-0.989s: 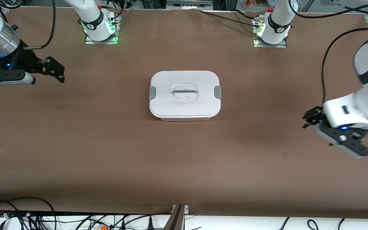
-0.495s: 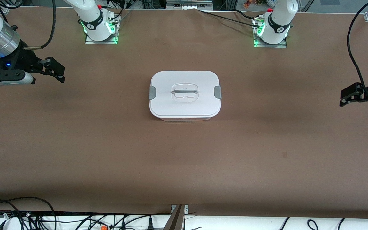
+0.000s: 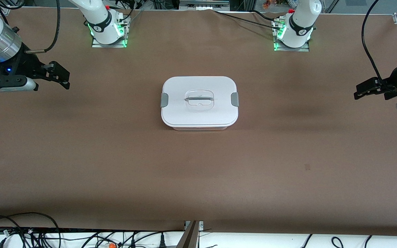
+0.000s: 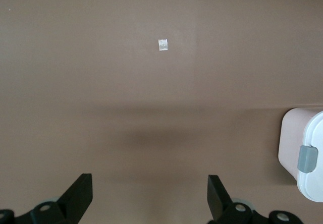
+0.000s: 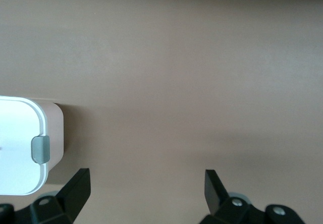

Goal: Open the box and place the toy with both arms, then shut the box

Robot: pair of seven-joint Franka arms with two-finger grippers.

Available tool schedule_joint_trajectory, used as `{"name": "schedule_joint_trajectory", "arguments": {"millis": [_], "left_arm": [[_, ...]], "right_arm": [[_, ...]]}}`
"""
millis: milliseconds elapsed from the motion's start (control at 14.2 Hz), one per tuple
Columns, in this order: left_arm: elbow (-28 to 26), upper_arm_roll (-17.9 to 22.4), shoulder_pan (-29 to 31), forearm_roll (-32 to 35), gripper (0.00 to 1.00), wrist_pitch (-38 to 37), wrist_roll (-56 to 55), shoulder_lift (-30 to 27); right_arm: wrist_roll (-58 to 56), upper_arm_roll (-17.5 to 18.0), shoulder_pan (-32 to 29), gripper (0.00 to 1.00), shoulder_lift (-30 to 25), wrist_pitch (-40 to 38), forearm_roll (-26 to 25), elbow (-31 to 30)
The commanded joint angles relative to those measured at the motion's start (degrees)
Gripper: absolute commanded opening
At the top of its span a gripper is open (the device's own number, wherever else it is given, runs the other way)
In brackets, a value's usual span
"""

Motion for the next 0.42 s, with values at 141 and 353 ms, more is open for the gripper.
{"name": "schedule_joint_trajectory", "arguments": {"millis": [141, 353], "left_arm": [[-1.43, -0.38, 0.72, -1.29, 1.00, 0.70, -0.52, -0.03], [-1.34, -0.55, 0.63, -0.94, 1.00, 0.70, -0.69, -0.03]], "right_arm": [[0.79, 0.01, 0.05, 1.00, 0.03, -0.15, 0.82, 0.68], [0.79, -0.08, 0.05, 1.00, 0.03, -0.15, 0.73, 0.68]]}}
